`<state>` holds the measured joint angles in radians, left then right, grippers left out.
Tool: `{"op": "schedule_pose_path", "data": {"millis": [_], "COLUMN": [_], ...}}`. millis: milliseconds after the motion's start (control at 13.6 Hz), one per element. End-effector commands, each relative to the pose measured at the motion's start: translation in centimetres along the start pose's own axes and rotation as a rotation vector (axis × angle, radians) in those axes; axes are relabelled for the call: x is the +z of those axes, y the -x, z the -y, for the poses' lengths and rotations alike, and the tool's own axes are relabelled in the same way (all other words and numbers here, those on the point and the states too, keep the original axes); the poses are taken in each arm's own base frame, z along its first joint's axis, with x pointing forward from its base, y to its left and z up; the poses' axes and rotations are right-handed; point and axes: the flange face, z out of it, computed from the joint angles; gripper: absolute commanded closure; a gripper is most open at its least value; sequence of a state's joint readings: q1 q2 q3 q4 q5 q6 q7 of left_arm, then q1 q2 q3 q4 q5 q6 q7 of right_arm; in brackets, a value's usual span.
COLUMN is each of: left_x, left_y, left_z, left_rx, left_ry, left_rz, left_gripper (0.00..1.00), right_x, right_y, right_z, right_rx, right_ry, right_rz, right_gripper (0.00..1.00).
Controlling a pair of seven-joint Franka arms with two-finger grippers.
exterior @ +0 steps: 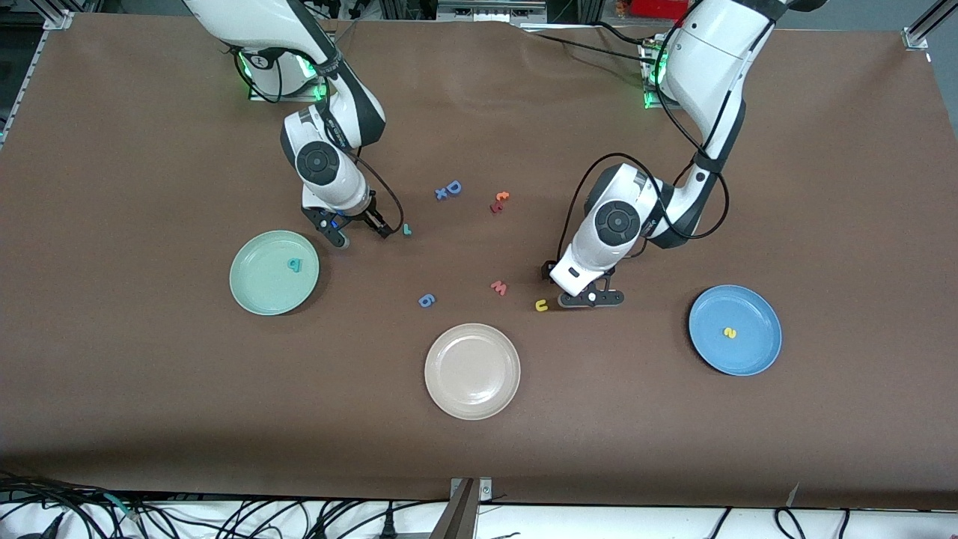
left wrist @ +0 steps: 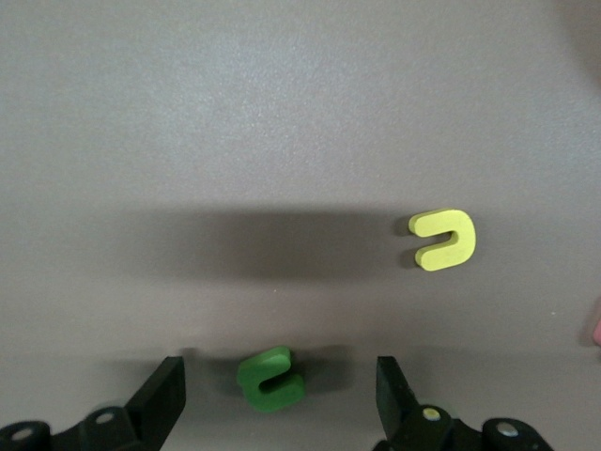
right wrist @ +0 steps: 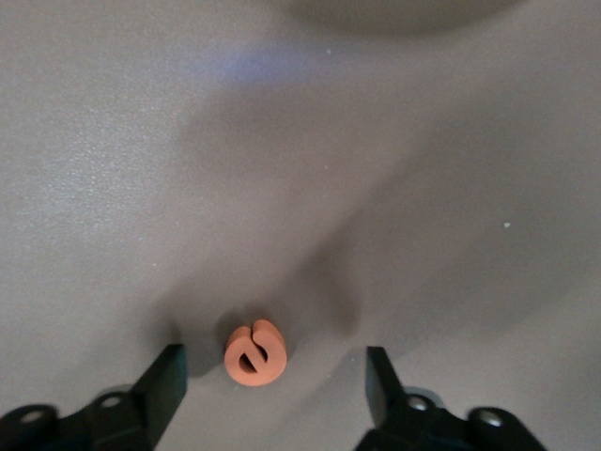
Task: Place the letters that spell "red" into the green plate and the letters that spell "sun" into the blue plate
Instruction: 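Grasp the green u with the left gripper while the right gripper grasps orange e, then drop the green u in the blue plate while the right gripper drops e in green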
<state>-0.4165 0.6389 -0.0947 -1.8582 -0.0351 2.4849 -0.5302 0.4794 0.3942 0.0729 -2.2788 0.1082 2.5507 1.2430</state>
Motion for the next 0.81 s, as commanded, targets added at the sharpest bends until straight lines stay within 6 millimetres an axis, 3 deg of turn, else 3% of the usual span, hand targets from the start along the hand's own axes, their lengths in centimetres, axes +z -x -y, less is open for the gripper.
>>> {"op": "schedule_pose_path", "data": {"millis": [0,368,589,736], "left_x": [0.5,0.6,0.5,0.6], "left_y": [0.8,0.9,0.9,0.9], "left_z": [0.1,0.3,0.3,0.4], "left_rx": [0.001,0.000,0.000,0.000], "left_ry": [-0.009,-0.011,-0.010,-0.014], "left_rz": [-0.028,-0.027,-0.029,-0.027], "left_gripper": [0.25,0.55,0.77,0.88], "right_x": [0.1,0.2,-0.3,-2.6], "right_y": [0.4,0.4,0.4,-1.2], "right_z": [-0.1,-0.1,0.0,-0.1], "right_rx": [0.010,0.010,0.009,0.002], "right_ry": [-0.015,-0.016,-0.018,-0.034], "right_rz": [0.000,-0.001,-0.001,-0.014], "right_gripper": [0.35,0.84,0.87,0.87]}}
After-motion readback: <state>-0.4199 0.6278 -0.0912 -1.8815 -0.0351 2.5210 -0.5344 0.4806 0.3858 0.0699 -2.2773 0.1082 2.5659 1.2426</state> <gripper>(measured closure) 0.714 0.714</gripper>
